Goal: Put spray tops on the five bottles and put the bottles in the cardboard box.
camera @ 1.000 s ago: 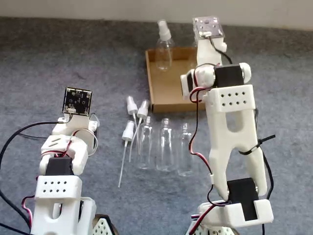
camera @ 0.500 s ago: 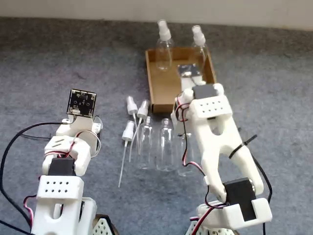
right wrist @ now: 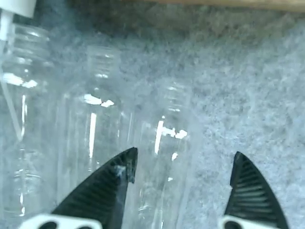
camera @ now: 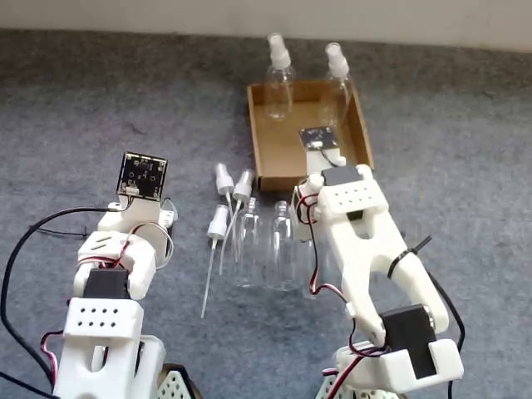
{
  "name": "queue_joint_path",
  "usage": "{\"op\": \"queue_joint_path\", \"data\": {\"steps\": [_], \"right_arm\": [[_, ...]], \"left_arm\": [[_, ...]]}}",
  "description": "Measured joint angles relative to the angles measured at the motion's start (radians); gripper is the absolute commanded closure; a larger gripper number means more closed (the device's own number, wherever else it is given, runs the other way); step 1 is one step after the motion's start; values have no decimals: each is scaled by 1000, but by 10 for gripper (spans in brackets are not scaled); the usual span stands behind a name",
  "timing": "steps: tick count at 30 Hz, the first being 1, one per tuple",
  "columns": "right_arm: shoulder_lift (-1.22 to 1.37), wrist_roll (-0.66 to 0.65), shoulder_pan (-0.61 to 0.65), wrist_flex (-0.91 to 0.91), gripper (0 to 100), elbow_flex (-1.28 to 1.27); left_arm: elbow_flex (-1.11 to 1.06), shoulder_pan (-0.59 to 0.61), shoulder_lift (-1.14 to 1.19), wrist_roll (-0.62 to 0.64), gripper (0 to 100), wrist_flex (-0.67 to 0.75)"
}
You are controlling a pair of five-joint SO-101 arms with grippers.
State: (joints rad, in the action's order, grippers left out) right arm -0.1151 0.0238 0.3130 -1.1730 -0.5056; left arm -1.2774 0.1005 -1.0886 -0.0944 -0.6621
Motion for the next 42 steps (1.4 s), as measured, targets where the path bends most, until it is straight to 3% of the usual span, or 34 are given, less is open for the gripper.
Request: {"op": "queue_joint_path", "data": {"steps": [9, 14, 17, 26, 30, 35, 42], "right_arm": [[0, 0, -2, 87, 747, -100], [0, -34, -3, 87, 920, -146], [-2, -107, -68, 87, 998, -150], [3, -502, -575, 137, 994, -106], [92, -634, -736, 164, 994, -29], [190, -738, -784, 164, 985, 43], [199, -704, -795, 164, 826, 54]], "left_arm": [[0, 0, 0, 0, 892, 0], [0, 0, 0, 0, 892, 0], [0, 0, 0, 0, 892, 0], [0, 0, 0, 0, 892, 0], [0, 0, 0, 0, 892, 0], [0, 0, 0, 0, 892, 0], [0, 0, 0, 0, 892, 0]]}}
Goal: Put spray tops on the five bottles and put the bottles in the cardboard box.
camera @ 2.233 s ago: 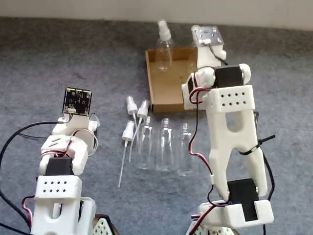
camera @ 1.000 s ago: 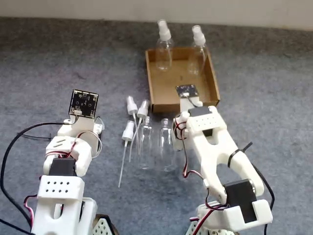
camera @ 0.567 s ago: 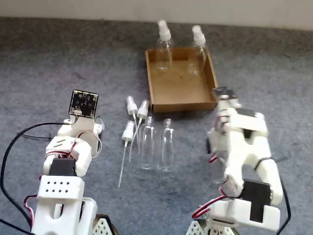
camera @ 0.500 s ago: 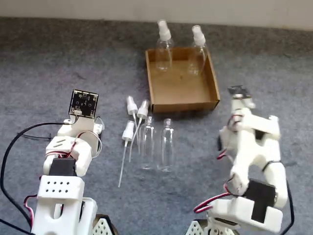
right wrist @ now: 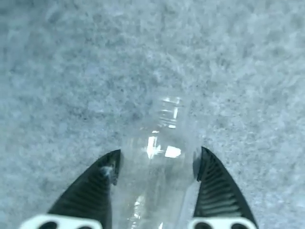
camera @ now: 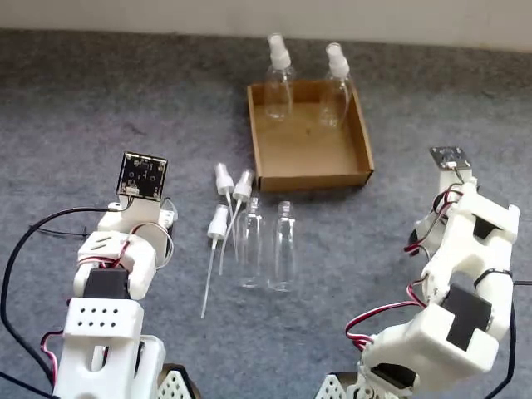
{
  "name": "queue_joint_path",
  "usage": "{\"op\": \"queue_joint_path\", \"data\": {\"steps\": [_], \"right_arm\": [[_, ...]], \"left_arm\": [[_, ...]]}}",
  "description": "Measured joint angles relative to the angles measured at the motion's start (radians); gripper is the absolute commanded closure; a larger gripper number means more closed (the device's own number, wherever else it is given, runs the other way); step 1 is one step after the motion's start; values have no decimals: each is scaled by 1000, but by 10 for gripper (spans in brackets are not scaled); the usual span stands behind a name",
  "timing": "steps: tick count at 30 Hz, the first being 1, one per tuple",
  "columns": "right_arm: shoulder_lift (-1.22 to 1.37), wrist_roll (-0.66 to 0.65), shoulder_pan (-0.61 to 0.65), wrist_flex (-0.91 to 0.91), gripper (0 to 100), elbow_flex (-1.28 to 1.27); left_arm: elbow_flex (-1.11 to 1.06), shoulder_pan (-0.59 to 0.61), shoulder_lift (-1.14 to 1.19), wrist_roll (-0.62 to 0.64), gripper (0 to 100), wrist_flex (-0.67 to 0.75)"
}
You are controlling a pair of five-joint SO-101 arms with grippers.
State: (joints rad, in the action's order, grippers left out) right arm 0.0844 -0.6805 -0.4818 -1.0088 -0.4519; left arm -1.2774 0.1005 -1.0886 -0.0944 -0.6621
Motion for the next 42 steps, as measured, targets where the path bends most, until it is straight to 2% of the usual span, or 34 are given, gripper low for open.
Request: {"op": "queue_joint_path", "data": {"steps": [5, 14, 20, 27, 36, 42], "right_arm": [[5, 21, 0, 0, 803, 0], [18, 224, -5, 0, 803, 34], [25, 239, 5, -112, 795, 158], [25, 242, 29, -187, 694, 244], [25, 236, 44, -189, 694, 253], [135, 236, 57, -256, 694, 425]], "left_arm": [[0, 0, 0, 0, 892, 0], [0, 0, 0, 0, 892, 0], [0, 0, 0, 0, 892, 0], [0, 0, 0, 0, 892, 0], [0, 0, 0, 0, 892, 0], [0, 0, 0, 0, 892, 0]]}}
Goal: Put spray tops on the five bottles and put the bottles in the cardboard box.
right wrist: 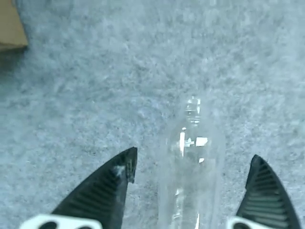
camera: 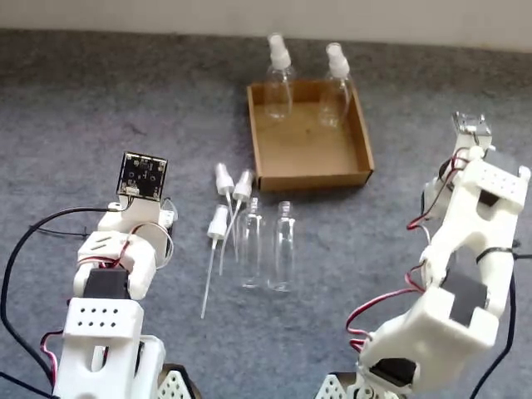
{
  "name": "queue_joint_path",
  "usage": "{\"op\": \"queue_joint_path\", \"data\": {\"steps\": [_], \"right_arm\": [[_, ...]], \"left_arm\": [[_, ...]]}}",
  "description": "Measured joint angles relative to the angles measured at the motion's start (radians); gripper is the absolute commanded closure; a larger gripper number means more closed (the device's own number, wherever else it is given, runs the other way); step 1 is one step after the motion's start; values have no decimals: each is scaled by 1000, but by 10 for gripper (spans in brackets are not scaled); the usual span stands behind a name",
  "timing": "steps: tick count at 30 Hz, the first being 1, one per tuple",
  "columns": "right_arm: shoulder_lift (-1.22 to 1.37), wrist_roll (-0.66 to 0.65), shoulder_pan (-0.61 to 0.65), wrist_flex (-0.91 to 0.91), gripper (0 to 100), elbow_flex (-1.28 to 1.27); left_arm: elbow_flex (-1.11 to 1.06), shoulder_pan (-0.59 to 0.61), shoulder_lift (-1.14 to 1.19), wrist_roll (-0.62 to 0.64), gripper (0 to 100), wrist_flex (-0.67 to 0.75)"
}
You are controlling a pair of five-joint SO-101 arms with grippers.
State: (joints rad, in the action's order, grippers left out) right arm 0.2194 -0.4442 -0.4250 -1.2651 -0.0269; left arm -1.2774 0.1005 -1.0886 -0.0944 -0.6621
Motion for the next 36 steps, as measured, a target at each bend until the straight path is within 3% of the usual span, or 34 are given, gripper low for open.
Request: {"op": "queue_joint_path", "data": {"steps": [10, 29, 36], "right_arm": [[293, -15, -3, -175, 736, 324], [328, -91, -38, -189, 744, 341], [328, -91, -38, -190, 838, 341]], "left_arm": [[0, 0, 0, 0, 892, 0], [0, 0, 0, 0, 892, 0], [0, 0, 0, 0, 892, 0]]}}
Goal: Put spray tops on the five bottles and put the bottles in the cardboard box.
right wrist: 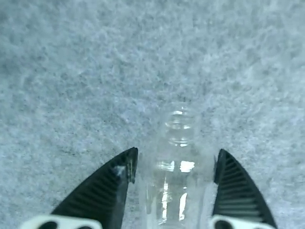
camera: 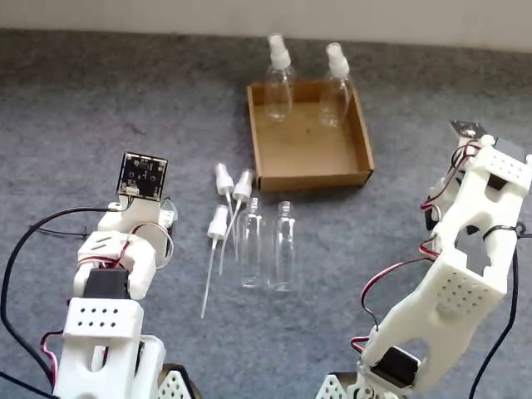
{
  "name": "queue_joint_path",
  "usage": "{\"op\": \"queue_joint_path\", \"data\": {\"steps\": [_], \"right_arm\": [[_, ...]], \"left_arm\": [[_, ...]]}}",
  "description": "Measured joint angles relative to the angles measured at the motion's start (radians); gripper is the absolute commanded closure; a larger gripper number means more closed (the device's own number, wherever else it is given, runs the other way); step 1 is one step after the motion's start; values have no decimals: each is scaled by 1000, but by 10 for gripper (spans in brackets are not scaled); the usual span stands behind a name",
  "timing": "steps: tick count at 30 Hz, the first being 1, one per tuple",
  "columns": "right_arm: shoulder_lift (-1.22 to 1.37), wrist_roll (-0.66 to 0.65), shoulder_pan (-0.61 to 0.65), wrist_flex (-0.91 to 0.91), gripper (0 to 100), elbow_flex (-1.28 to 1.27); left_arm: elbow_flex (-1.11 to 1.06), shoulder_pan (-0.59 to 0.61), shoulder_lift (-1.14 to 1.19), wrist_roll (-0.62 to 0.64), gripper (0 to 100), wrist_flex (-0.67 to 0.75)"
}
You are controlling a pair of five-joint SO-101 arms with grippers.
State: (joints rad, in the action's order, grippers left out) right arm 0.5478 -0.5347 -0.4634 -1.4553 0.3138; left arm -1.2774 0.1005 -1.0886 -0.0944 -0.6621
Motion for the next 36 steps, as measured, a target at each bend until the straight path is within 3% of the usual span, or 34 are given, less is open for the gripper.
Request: {"op": "queue_joint_path", "data": {"steps": [12, 18, 24, 28, 36], "right_arm": [[0, 0, 0, -55, 988, 2], [-52, 21, 52, -149, 995, 66], [-265, 107, 141, -167, 995, 46], [-456, 133, 236, -144, 995, -118], [-990, 206, 443, 114, 995, -720]], "left_arm": [[0, 0, 0, 0, 892, 0], [0, 0, 0, 0, 892, 0], [8, 0, 0, 0, 888, -2], [86, -2, 78, 0, 885, -58], [373, -41, 477, 0, 829, -129]]}}
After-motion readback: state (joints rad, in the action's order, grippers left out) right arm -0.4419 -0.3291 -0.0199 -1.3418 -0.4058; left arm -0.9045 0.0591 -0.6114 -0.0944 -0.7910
